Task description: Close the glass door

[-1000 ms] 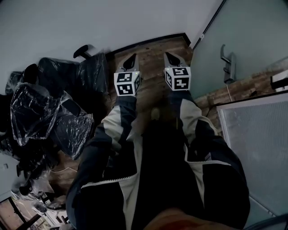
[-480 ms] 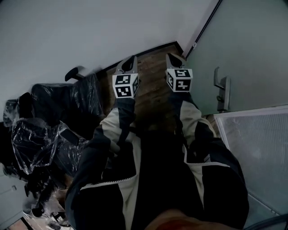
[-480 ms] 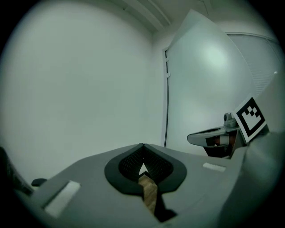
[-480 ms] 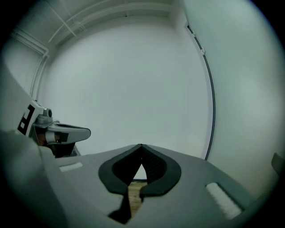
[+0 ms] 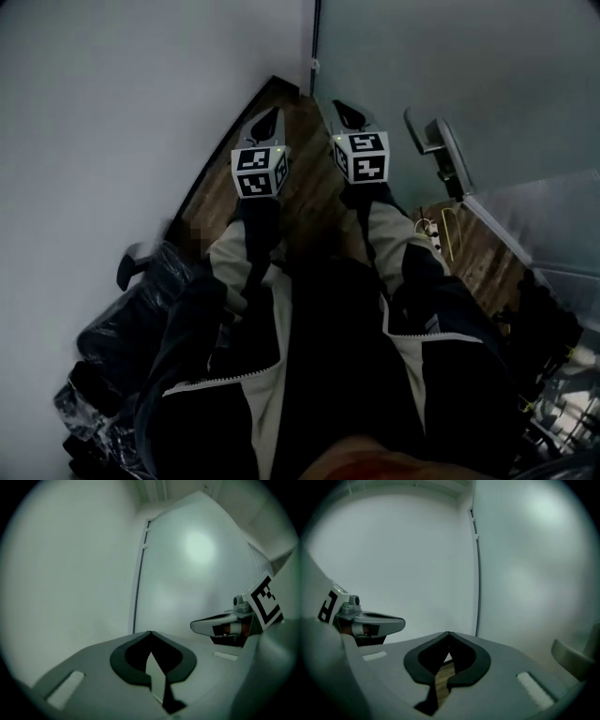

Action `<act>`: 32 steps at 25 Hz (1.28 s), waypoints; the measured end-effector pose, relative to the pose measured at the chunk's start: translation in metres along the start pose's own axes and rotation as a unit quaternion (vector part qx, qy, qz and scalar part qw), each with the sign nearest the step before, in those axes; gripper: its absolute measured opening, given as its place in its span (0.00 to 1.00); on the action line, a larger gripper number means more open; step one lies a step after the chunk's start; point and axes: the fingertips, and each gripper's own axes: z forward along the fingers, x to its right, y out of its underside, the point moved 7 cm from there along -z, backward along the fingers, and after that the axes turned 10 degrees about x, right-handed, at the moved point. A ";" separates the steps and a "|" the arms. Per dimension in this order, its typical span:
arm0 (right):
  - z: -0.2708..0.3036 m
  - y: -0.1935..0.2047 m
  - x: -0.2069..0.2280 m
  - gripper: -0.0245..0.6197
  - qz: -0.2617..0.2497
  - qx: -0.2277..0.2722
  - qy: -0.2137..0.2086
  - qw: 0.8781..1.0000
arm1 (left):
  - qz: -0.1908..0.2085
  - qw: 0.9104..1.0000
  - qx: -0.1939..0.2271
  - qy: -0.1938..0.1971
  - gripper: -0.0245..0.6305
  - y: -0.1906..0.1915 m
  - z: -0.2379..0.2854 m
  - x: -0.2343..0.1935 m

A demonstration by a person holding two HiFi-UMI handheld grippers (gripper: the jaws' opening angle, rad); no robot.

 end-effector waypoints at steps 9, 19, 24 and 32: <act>-0.064 0.021 0.050 0.05 0.026 -0.001 0.184 0.983 | 0.006 0.976 -0.018 0.216 0.04 0.011 0.072 0.077; -0.170 0.032 0.076 0.05 0.024 -0.010 0.316 0.948 | -0.004 0.937 -0.031 0.347 0.04 0.029 0.072 0.173; -0.179 0.029 0.075 0.05 -0.013 -0.028 0.320 0.947 | -0.008 0.932 -0.029 0.360 0.04 0.031 0.071 0.186; -0.166 0.007 0.083 0.25 -0.233 -0.159 0.255 0.925 | -0.023 0.935 -0.024 0.354 0.04 0.026 0.074 0.186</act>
